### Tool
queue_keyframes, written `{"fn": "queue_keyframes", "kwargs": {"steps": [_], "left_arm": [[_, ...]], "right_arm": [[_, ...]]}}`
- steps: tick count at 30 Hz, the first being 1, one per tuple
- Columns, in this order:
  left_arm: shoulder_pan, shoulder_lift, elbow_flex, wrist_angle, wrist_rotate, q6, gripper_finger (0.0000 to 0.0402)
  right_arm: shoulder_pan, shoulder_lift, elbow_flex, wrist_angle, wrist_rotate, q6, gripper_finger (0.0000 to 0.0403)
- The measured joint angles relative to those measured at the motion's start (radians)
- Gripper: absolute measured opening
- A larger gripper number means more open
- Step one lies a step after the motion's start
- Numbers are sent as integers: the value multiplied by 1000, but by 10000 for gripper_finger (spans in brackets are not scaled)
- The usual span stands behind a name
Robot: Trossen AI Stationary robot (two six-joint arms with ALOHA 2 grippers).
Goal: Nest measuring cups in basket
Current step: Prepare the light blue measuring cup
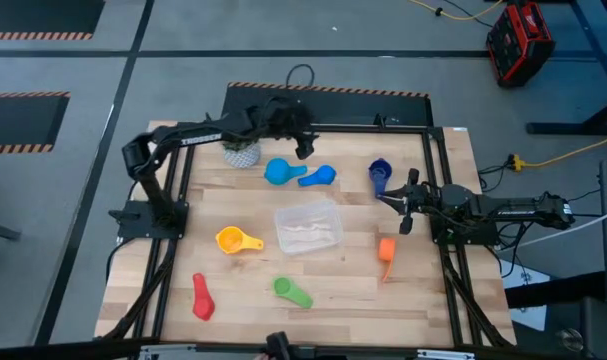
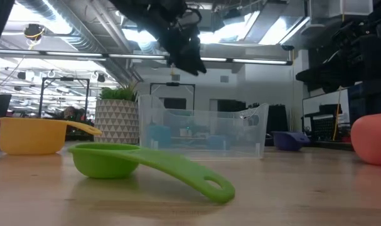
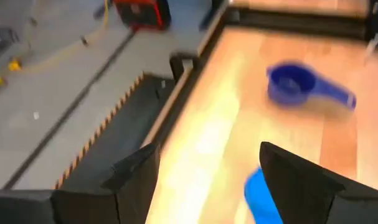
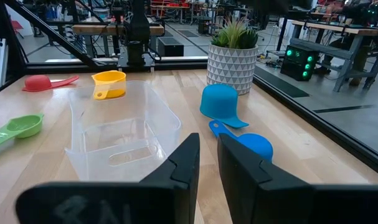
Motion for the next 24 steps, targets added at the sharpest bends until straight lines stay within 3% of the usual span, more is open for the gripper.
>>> {"fn": "queue_keyframes", "kwargs": {"steps": [24], "left_arm": [[-10,259,0,-98,43,-32,270]], "right_arm": [[0,0,0,0,0,1,63]]}}
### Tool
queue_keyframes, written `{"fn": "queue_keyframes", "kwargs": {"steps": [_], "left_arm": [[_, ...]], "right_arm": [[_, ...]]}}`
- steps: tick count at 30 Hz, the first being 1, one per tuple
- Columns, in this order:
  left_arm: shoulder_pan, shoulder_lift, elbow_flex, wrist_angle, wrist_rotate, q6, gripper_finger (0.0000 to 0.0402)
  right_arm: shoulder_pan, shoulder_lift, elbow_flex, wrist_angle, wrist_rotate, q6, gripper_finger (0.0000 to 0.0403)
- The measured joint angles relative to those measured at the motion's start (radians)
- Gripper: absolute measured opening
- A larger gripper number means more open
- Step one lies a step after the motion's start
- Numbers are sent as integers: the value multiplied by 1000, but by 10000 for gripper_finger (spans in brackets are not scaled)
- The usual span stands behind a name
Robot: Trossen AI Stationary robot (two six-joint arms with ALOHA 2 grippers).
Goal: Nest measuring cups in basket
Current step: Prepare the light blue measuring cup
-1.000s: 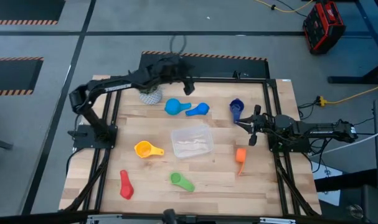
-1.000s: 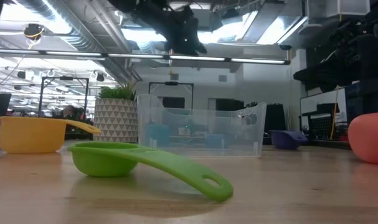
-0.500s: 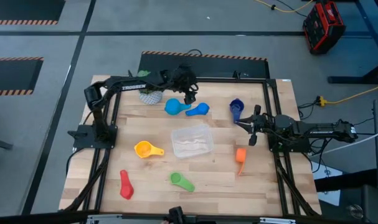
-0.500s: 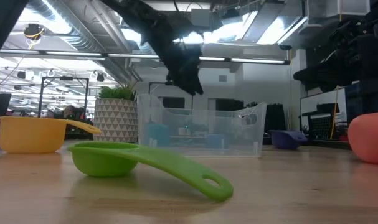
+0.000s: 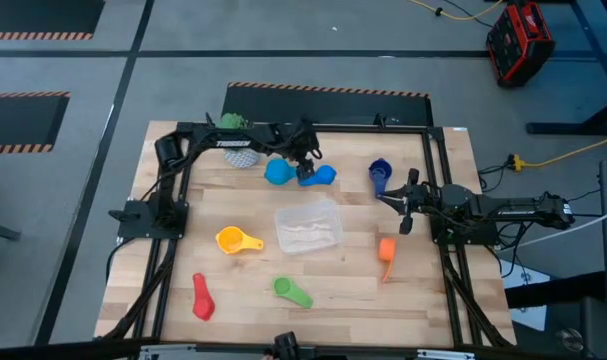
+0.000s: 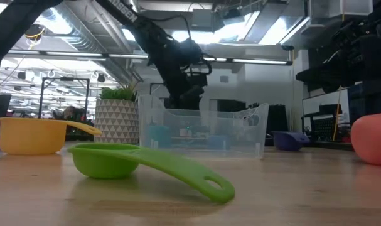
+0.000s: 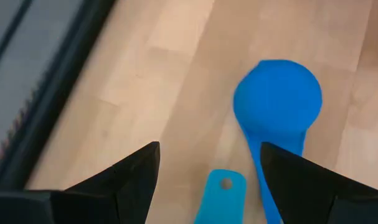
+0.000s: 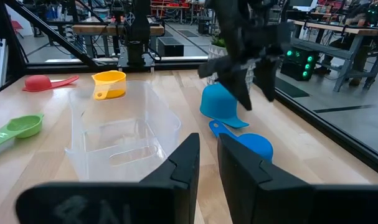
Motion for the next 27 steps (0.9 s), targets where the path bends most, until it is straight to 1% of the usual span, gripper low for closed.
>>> {"fn": "queue_keyframes", "kwargs": {"steps": [5,14,27], "left_arm": [[0,24,0,-18,45,-2,270],[0,24,-1,-23,44,-2,270],[-4,92,-2,-33,9,4,270]], "right_arm": [[0,0,0,0,0,0,63],[0,0,0,0,0,0,63],[0,1,0,0,0,0,63]]}}
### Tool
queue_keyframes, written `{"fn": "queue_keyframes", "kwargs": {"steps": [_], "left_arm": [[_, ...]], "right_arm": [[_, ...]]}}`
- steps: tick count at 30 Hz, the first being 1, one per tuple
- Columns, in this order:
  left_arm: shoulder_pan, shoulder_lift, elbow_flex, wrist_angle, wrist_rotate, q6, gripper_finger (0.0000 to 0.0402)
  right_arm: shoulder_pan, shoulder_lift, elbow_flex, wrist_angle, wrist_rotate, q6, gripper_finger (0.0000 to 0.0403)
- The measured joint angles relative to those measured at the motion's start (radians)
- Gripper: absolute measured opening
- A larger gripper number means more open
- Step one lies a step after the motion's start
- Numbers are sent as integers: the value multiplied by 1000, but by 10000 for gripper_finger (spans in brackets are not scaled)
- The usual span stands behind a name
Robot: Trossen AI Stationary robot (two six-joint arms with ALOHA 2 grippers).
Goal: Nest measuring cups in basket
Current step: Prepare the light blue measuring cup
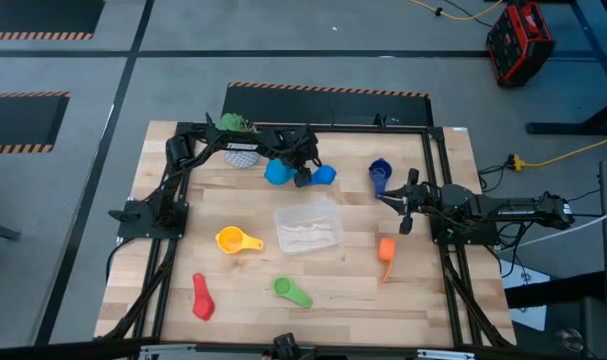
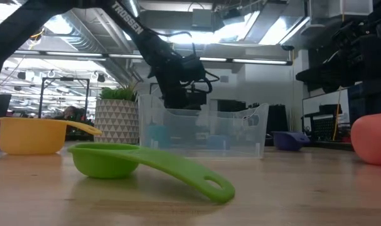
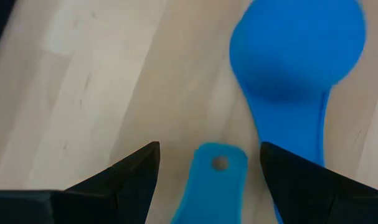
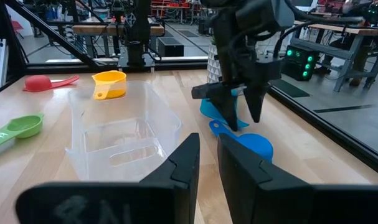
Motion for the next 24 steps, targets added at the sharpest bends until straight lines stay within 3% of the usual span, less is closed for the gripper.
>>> {"fn": "queue_keyframes", "kwargs": {"steps": [6,24], "left_arm": [[0,13,0,-17,-42,-1,270],[-18,13,0,-19,-37,-5,266]], "right_arm": [[0,0,0,-1,-7,-1,63],[0,1,0,-1,-7,-3,63]]}}
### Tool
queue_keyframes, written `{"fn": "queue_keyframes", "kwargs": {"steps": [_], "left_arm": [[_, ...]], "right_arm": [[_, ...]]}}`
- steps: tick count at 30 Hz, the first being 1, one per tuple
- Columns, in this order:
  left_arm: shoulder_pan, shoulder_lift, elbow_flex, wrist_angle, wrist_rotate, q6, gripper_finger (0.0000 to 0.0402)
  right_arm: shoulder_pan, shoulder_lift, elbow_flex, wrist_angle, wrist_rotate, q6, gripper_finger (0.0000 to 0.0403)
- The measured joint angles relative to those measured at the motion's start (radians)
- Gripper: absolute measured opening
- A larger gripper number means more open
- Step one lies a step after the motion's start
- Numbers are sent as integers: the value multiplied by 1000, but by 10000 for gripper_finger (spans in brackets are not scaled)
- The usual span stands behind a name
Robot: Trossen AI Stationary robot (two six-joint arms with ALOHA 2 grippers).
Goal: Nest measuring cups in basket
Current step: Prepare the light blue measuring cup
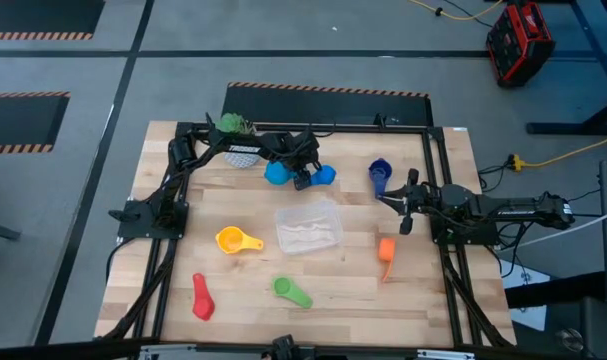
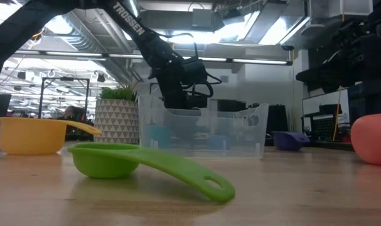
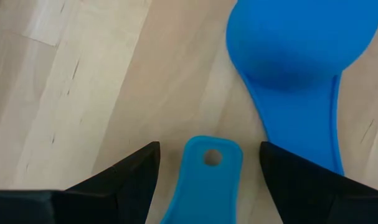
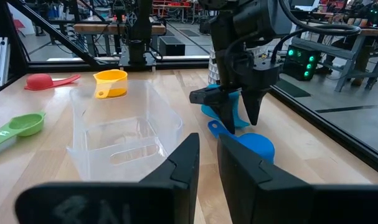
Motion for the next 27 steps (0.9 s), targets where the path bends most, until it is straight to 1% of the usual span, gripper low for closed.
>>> {"fn": "queue_keyframes", "kwargs": {"steps": [8,16,27], "left_arm": [[14,0,0,-2,0,-2,245],[18,-1,0,-20,0,-2,200],[19,-1,0,-23,23,-1,149]], "right_arm": [[0,0,0,0,0,0,63],[0,0,0,0,0,0,63],[0,0,0,0,0,0,63]]}}
